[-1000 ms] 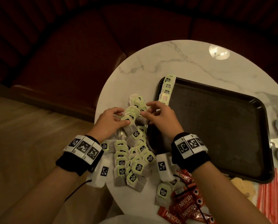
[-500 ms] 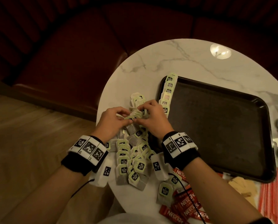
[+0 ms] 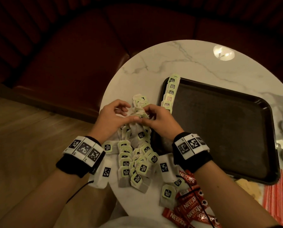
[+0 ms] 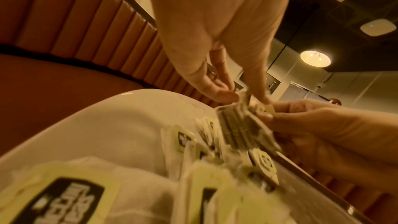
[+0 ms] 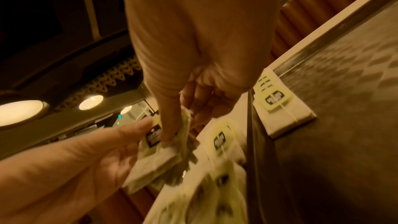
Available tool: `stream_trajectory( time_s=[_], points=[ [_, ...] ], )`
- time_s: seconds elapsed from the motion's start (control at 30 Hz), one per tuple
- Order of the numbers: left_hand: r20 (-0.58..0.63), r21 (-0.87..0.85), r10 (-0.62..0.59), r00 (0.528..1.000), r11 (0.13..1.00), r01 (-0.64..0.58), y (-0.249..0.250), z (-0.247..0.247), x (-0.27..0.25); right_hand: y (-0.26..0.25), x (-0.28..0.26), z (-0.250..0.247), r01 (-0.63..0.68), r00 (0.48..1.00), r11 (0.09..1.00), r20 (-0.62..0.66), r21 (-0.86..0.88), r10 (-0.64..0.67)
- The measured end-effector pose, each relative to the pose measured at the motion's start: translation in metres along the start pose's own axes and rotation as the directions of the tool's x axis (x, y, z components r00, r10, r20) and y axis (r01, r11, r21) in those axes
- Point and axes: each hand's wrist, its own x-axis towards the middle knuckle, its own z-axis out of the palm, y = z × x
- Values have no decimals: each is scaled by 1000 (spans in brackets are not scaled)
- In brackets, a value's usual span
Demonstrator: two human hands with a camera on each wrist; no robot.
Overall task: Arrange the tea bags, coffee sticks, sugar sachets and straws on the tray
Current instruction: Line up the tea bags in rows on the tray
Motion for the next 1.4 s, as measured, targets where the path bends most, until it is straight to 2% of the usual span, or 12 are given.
stream_trajectory(
  time_s=[0.1,0.2,0.27,0.4,0.57,0.63,0.77,0.87,0.97,1.07,1.23,1.4],
  points=[
    [67,20,9,998,1000,-10,7,-4,3,-11,-1,-18,16,995,998,94,57,-22],
    [228,-6,-19,974,1000,21,16,-5,4,-27,-4,-36,37,974,993,217,113,-61],
    [348,-68,-43,937,995,70,24,-3,2,-38,-4,-46,67,956,993,280,101,-93],
    [566,-173,-57,823,967,186,41,3,-6,-56,-3,-63,71,911,997,406,17,-72],
    [630,-288,-81,772,899,330,39,16,-12,-64,-3,-69,39,898,997,440,-74,-3],
    [598,-309,-112,794,881,357,37,17,-11,-61,-5,-66,53,932,995,361,-81,-21],
    [421,-394,-170,891,851,348,33,20,-5,-48,-10,-61,4,988,999,155,-35,1],
    [289,-457,-185,939,836,305,30,22,-2,-41,-15,-54,-73,983,997,169,40,65],
    [246,-552,-162,956,787,276,31,25,-2,-37,-21,-44,-107,980,980,185,166,76],
    [241,-595,-149,959,758,267,30,27,-2,-35,-25,-35,-91,992,945,112,315,59],
    [244,-585,-137,960,769,259,29,28,-3,-34,-25,-33,-67,997,929,-2,364,73],
    [235,-613,-75,969,762,208,33,29,-4,-30,-25,-32,-60,988,794,-77,604,133]
  ],
)
